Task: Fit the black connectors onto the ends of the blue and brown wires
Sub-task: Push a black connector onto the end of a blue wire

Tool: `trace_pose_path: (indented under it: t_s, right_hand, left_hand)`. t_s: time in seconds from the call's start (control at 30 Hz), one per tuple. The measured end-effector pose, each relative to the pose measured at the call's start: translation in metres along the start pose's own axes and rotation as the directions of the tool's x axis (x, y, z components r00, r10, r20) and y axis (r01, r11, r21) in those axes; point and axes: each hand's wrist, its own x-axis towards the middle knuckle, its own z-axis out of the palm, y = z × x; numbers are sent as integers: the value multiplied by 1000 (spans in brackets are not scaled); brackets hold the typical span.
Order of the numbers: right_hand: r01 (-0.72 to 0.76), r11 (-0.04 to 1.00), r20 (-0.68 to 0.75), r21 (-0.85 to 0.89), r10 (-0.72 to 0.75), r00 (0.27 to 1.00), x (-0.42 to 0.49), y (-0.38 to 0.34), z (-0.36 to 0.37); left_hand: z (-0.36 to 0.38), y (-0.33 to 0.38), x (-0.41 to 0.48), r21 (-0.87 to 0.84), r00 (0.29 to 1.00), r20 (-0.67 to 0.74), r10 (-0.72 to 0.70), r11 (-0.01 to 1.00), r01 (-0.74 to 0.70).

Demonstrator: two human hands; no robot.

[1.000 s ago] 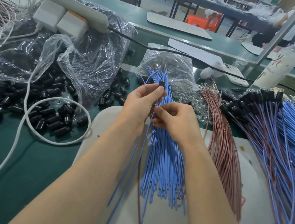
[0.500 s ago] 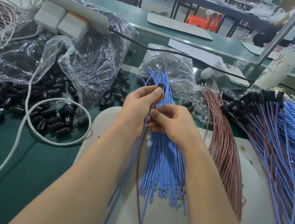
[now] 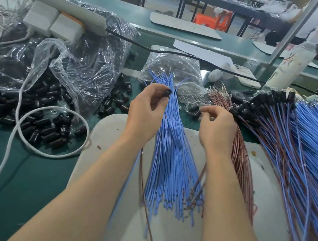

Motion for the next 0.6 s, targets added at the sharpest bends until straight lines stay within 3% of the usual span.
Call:
trace_pose_path:
  t_s: [0.23,0.33,0.43,0.6]
  right_hand:
    - [106,993,74,-50,-102,992,-4,-1,18]
    - [154,975,188,-157,-124,974,3,-5,27]
    - [146,945,319,-292,-48,947,14,-9,34]
    - [124,921,256,-370,-27,966,20,-9,42]
  left_hand:
    - [1,-2,-2,-34,1000,10,1,999,-1]
    - [2,-2,-2,-59,1000,19,-3,998,4]
    - [2,-2,-3,-78,999,32,-5,997,8]
    - [2,0,-2,-79,999,40,-17,997,20]
